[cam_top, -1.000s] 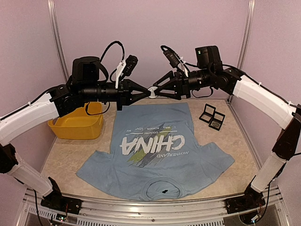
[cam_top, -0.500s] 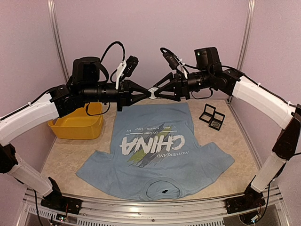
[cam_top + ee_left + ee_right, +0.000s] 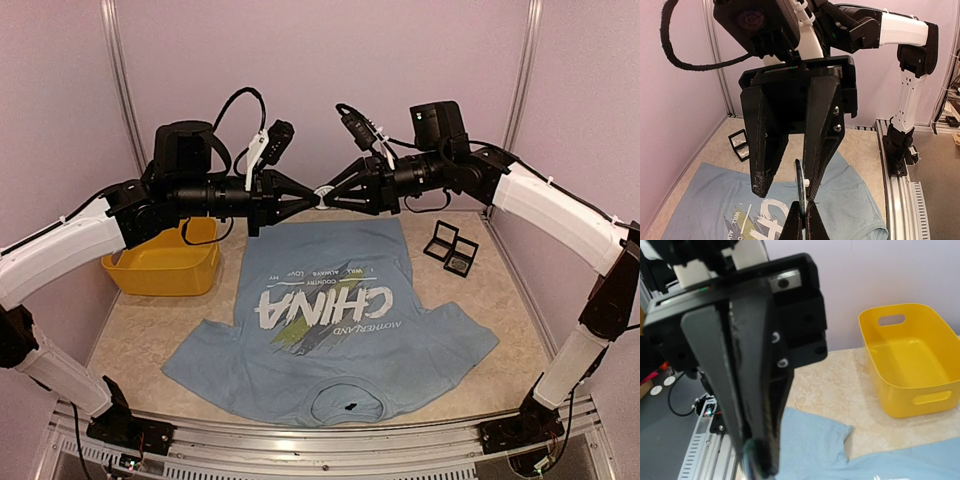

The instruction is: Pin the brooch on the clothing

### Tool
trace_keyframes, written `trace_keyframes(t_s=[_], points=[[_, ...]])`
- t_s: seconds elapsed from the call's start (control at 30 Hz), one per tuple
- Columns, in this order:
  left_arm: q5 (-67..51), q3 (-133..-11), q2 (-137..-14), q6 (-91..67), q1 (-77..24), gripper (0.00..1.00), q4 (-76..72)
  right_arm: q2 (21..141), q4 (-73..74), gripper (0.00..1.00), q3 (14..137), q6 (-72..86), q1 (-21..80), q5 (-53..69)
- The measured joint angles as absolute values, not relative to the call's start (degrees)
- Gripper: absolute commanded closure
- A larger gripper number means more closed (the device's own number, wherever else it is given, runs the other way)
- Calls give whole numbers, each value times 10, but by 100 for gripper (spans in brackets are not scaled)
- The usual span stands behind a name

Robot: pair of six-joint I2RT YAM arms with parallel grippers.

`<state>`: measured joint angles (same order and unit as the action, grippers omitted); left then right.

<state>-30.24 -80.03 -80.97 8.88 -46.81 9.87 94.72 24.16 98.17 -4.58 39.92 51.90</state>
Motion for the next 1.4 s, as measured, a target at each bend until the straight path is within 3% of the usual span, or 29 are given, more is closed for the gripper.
trace_keyframes(t_s=[0.23,0.33,0.67,1.07,1.23,1.4], points=[[-297,-799,-810,96,-469,100,99,947,247,56,982,-52,400,516],[-282,-796,-809,98,-473,100,100,946,268,56,980,-84,400,522],[-253,-796,-809,108,-476,100,123,908,277,84,948,-106,399,505],[-253,-797,-809,109,-476,100,125,917,256,85,948,-88,399,493],[-252,-797,-809,109,-476,100,127,926,256,100,948,-87,399,496],[-252,-799,-811,108,-472,100,129,926,255,100,947,-88,399,505]])
